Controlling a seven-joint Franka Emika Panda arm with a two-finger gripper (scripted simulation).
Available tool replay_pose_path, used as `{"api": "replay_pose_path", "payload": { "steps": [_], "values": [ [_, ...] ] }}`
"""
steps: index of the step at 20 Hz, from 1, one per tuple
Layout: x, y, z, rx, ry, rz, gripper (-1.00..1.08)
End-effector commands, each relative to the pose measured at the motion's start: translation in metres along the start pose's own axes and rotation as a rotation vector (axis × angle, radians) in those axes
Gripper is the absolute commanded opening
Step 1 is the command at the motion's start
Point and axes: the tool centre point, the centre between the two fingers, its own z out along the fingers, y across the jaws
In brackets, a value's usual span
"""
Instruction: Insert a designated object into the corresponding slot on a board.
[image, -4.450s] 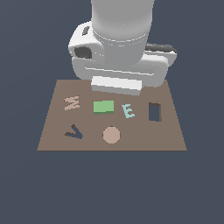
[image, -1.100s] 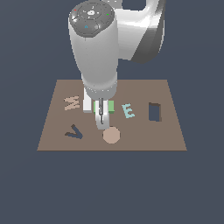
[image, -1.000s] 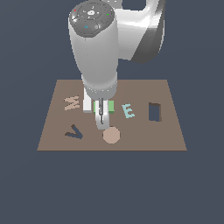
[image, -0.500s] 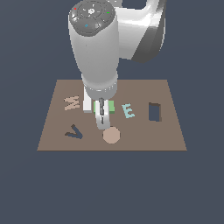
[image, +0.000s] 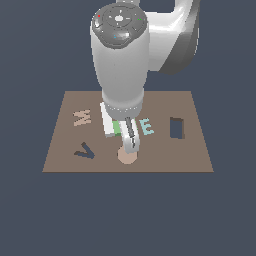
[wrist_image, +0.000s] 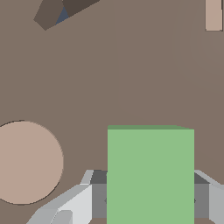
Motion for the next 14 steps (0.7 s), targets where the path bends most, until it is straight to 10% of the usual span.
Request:
{"api": "replay_pose_path", "payload": {
  "steps": [1, 14],
  "values": [
    [-0.008, -0.008, -0.001, 0.001, 0.000, -0.073, -1.00],
    [-0.086, -0.048, -0.004, 0.001, 0.001, -0.646, -1.00]
  ]
}}
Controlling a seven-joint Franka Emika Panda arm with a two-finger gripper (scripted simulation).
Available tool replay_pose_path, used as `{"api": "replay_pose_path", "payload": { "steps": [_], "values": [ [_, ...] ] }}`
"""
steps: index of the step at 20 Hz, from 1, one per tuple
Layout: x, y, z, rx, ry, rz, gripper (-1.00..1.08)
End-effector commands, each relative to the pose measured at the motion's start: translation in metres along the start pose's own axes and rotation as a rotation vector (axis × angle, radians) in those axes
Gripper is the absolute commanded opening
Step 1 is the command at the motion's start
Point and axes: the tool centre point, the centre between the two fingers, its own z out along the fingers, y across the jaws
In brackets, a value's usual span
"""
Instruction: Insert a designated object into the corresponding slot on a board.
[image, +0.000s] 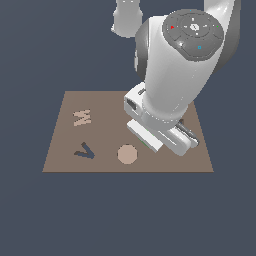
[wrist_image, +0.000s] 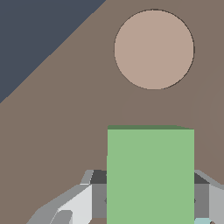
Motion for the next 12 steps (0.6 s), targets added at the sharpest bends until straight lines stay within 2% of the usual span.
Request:
{"api": "replay_pose_path", "payload": {
  "steps": [1, 6, 12],
  "values": [
    [-0.013, -0.013, -0.001, 0.001, 0.001, -0.122, -1.00],
    [-0.040, -0.031, -0.002, 0.001, 0.001, -0.327, -1.00],
    [-0.066, -0.041, -0.003, 0.000, 0.001, -0.502, -1.00]
  ]
}}
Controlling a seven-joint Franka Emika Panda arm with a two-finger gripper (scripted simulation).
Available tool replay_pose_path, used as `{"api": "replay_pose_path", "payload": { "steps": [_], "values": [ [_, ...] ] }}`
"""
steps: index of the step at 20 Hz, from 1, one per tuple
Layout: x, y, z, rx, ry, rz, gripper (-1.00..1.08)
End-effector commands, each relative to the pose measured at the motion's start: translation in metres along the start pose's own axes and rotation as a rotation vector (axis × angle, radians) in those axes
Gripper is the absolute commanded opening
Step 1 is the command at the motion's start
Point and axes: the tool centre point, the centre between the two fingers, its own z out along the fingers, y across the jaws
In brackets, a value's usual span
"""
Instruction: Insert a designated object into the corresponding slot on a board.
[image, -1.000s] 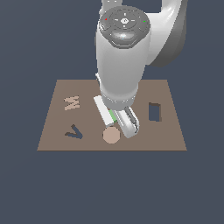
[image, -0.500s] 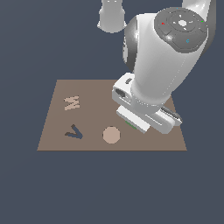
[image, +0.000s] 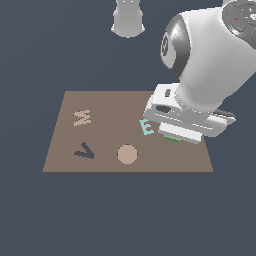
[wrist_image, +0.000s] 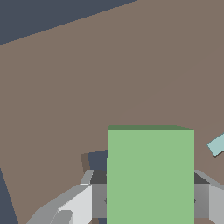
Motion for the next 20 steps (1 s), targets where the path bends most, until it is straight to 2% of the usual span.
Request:
{"api": "replay_pose_path", "payload": {
  "steps": [1, 8, 20],
  "values": [
    [-0.007, -0.006, -0.001, 0.000, 0.001, -0.063, -1.00],
    [-0.019, -0.015, -0.001, 0.000, 0.000, -0.158, -1.00],
    [-0.020, -0.015, 0.009, -0.001, 0.000, -0.164, -1.00]
  ]
}}
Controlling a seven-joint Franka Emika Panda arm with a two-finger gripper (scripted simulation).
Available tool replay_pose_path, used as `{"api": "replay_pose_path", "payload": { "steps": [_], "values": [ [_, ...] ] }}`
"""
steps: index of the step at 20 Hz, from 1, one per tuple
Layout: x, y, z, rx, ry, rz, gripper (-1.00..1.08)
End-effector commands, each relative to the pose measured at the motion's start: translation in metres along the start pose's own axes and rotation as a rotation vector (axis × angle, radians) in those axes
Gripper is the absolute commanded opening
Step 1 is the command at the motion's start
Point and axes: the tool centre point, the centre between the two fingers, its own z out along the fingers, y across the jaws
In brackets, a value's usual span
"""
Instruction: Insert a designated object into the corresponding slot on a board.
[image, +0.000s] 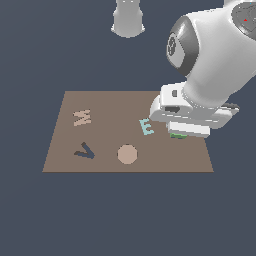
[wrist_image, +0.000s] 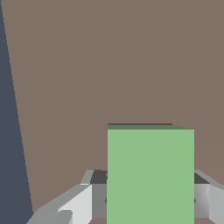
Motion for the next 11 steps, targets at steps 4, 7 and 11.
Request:
{"api": "replay_pose_path", "payload": {
  "steps": [4, 7, 11],
  "values": [
    [0.0002, 0.0000, 0.0027, 0.000, 0.001, 0.000, 1.00],
    [0.0002, 0.0000, 0.0027, 0.000, 0.001, 0.000, 1.00],
    [0.0002, 0.0000, 0.0027, 0.000, 0.001, 0.000, 1.00]
  ]
}}
